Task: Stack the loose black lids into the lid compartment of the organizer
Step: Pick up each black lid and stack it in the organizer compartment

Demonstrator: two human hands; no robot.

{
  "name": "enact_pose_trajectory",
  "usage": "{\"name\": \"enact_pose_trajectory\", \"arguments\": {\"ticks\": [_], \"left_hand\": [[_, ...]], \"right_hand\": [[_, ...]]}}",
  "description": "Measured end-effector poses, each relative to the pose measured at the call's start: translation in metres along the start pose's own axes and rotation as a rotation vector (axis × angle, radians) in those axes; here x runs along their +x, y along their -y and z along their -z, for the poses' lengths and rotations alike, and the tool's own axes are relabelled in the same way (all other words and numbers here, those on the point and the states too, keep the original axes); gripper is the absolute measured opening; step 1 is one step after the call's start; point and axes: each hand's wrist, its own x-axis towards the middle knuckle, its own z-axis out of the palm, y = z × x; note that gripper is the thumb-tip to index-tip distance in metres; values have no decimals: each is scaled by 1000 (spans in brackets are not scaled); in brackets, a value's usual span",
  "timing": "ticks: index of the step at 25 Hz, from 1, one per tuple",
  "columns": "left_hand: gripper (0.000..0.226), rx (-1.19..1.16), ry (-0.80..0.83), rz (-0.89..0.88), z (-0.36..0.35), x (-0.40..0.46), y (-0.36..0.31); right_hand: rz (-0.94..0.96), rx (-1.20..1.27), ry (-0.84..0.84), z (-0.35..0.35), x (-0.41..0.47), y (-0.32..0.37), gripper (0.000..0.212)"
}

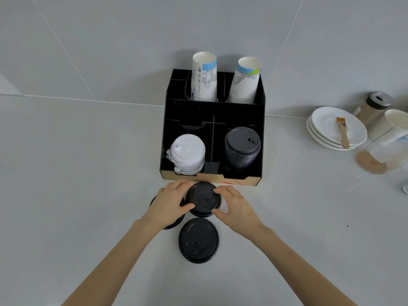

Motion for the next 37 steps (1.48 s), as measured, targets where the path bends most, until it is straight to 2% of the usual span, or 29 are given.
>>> {"name": "enact_pose_trajectory", "arguments": {"ticks": [7,15,24,37], "left_hand": [[57,98,64,15,-6,2,0],[57,50,23,-1,-5,-3,-6],[55,-97,-140,-83,3,-19,-30],[53,-217,-323,-177,17,-4,-72]], "right_hand": [[-2,1,-13,-8,3,-1,50],[36,80,-54,-3,1,-3,47],[127,117,-183,18,-21,-4,44],[155,134,-289,70,-29,-3,47]]}}
